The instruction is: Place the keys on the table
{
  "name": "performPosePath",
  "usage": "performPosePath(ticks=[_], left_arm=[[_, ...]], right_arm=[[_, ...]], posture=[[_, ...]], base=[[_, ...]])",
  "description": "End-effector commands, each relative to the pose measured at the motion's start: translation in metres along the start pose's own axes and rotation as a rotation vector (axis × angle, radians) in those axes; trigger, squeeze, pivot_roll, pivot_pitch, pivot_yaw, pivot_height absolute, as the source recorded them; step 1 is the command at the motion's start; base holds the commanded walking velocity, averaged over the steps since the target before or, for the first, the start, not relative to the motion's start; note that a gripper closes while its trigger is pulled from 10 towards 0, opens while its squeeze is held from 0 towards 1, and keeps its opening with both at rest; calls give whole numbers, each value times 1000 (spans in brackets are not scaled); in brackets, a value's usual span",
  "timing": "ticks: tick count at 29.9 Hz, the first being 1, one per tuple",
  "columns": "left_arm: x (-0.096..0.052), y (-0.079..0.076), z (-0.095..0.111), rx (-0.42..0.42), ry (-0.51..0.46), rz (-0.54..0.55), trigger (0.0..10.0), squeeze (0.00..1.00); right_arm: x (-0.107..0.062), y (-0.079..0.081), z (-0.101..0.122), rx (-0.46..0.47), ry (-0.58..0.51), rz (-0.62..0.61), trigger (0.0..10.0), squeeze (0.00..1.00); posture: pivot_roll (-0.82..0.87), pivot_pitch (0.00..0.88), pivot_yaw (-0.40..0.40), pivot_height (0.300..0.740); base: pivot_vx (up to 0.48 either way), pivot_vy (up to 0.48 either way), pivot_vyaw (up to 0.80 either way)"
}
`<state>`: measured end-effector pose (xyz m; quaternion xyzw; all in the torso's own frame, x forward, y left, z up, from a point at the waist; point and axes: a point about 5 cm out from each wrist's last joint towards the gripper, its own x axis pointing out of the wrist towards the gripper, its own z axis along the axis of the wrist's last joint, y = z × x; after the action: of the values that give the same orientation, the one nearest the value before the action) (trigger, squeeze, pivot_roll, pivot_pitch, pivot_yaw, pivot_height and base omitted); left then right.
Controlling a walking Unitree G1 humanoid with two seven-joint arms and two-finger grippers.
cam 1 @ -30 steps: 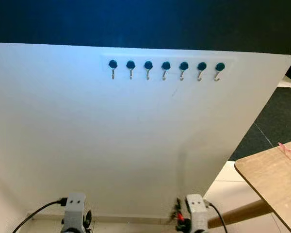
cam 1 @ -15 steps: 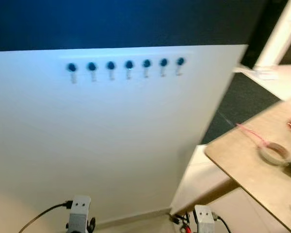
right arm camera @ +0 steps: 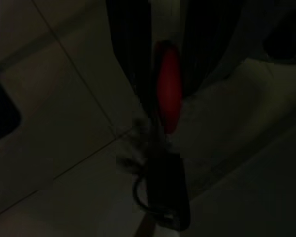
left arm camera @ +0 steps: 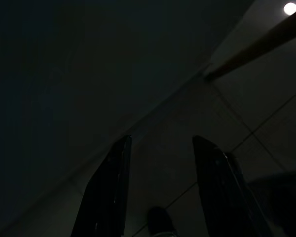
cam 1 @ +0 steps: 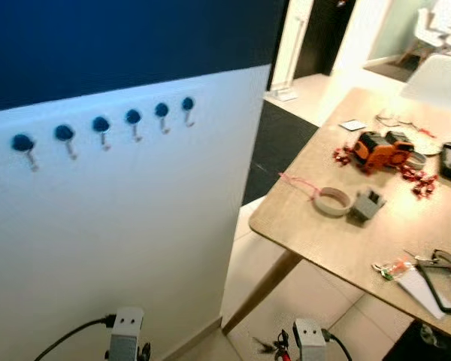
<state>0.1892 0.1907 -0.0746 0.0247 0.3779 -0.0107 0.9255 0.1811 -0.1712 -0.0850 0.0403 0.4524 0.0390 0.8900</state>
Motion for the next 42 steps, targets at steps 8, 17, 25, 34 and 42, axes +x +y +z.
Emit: performPosePath(ticks=[8,17,25,34,42], left_arm=[[-6,5,-19,-21,73,19,10000,0],[-4,4,-17,-35,92,26,10000,0],[-4,0,-17,-49,78,23,10000,0],[-4,-1,-17,-53,78,24,10000,0],[-5,0,-18,-62,78,35,10000,0]], right_arm=[[2,6,3,-17,-1,19,10000,0],[1,5,1,-33,7,25,10000,0],[1,5,-1,-62,17,34,10000,0],[1,5,-2,-76,21,39,10000,0],[1,8,-2,-96,17,56,10000,0]], posture=[[81,0,-28,740],[78,0,-33,740],[78,0,-42,740],[77,0,-43,740],[80,0,-41,740]], base=[[0,0,-800],[0,0,-800],[0,0,-800],[0,0,-800],[0,0,-760]])
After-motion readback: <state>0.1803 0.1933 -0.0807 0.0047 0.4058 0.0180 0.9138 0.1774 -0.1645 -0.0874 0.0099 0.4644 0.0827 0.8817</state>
